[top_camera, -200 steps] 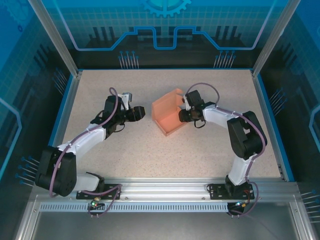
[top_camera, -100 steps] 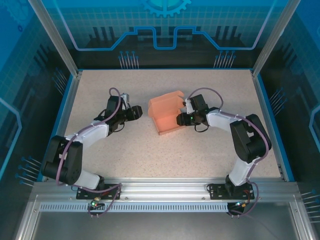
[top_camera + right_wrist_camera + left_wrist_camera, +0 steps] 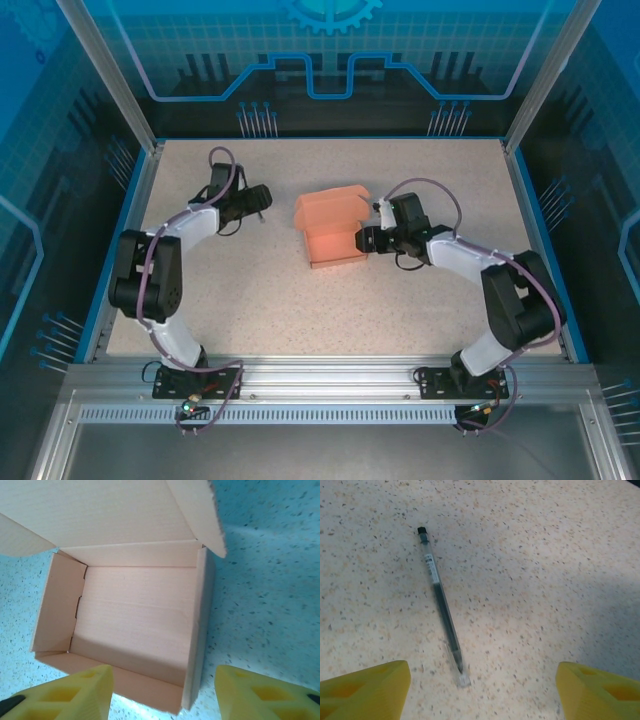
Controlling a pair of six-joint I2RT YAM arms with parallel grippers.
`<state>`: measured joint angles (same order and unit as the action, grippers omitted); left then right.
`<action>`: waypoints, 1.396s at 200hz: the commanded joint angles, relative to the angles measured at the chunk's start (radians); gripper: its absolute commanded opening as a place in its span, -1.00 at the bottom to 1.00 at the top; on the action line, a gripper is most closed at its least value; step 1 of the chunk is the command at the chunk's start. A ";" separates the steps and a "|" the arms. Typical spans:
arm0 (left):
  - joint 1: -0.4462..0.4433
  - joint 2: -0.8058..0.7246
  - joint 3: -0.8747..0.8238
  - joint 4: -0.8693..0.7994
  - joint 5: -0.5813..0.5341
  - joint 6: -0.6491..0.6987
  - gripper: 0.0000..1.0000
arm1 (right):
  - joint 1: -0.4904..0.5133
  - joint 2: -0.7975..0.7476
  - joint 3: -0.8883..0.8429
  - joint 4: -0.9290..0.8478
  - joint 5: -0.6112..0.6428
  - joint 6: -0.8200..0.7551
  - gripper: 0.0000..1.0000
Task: Fold the paper box
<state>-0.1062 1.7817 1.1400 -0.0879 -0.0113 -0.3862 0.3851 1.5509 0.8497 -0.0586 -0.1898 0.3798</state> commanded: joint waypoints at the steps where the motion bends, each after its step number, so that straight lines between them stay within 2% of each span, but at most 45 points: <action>1: 0.008 0.070 0.093 -0.127 -0.028 0.043 0.55 | -0.002 -0.088 -0.041 0.027 0.081 -0.034 0.16; 41: 0.010 0.214 0.268 -0.257 -0.032 0.075 0.46 | 0.015 -0.129 -0.047 0.017 0.101 -0.057 0.16; 114: 0.009 0.352 0.481 -0.472 -0.071 0.127 0.32 | 0.021 -0.107 -0.044 0.017 0.097 -0.066 0.17; 175: 0.015 0.410 0.553 -0.542 -0.040 0.160 0.13 | 0.032 -0.101 -0.038 0.003 0.116 -0.082 0.17; 220: 0.022 0.441 0.585 -0.576 -0.034 0.179 0.08 | 0.043 -0.092 -0.032 0.002 0.122 -0.087 0.18; 279: 0.022 0.482 0.638 -0.615 -0.007 0.191 -0.13 | 0.057 -0.089 -0.026 -0.007 0.142 -0.098 0.18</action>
<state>-0.0921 2.2284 1.7336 -0.6498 -0.0513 -0.2214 0.4271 1.4540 0.8124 -0.0547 -0.0662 0.3019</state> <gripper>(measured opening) 0.447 0.589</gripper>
